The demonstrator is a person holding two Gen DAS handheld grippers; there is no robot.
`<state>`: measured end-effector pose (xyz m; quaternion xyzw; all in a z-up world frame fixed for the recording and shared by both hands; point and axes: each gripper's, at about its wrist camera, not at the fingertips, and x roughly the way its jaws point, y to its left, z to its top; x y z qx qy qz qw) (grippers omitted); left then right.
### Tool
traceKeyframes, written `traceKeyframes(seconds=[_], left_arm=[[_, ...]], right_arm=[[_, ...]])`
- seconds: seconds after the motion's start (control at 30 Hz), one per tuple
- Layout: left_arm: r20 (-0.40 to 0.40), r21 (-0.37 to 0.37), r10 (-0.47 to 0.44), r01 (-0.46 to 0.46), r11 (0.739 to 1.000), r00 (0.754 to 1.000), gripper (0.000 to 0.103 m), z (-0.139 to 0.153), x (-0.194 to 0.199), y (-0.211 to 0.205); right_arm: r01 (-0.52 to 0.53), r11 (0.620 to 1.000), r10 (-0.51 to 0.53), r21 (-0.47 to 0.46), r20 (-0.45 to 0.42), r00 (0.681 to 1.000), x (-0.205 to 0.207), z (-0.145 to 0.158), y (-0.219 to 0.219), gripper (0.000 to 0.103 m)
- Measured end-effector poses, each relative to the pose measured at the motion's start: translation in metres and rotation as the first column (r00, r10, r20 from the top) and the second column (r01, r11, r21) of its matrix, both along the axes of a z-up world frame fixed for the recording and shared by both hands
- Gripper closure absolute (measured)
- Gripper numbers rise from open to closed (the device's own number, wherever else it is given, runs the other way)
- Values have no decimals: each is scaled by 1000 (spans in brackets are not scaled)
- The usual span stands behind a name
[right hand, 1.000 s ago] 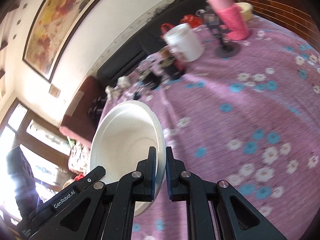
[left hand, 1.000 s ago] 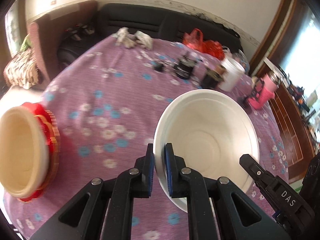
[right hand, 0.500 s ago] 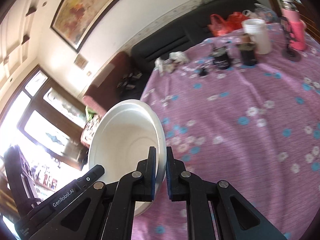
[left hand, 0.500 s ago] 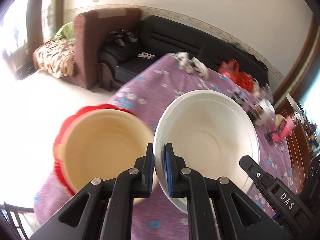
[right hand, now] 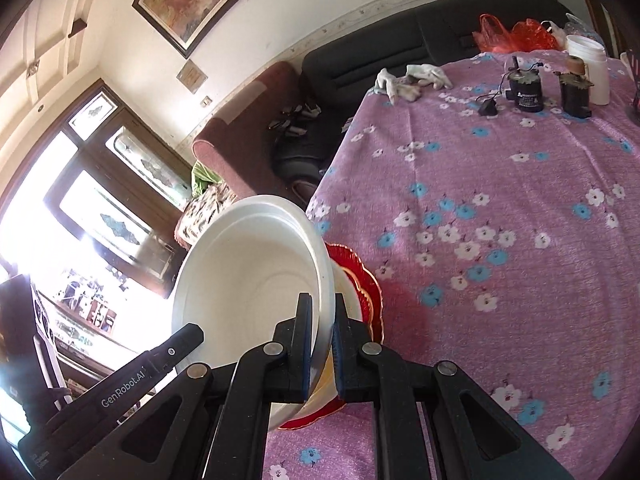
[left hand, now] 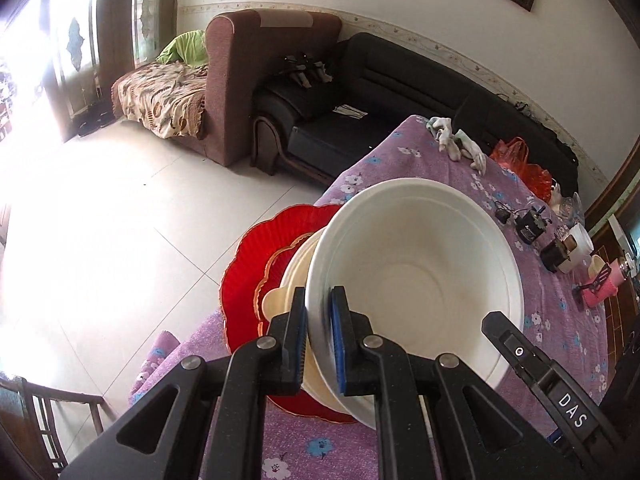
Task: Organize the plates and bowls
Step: 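Lift the white bowl with both grippers and carry it over the red plate stack, then lower the white bowl onto the stacked bowls and open both grippers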
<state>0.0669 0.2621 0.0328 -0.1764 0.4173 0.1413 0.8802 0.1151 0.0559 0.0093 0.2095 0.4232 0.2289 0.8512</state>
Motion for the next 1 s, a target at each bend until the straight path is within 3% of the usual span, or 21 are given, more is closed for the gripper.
traceKeyframes(seconds=[0.43, 0.93, 0.97, 1.0], left_arm=[[-42, 15, 0, 1, 1000, 999, 92, -10, -3, 7], [-19, 115, 63, -60, 992, 998, 89, 4, -19, 14], [-14, 125, 71, -69, 990, 997, 87, 5, -21, 15], [-9, 137, 83, -81, 987, 996, 78, 7, -22, 16]], right_arm=[[-21, 997, 20, -76, -12, 1000, 1, -16, 22, 91], [14, 987, -8, -160, 43, 999, -6, -2, 16, 90], [21, 983, -11, -180, 58, 998, -7, 1, 16, 88], [18, 980, -4, -200, 73, 997, -9, 4, 16, 86]])
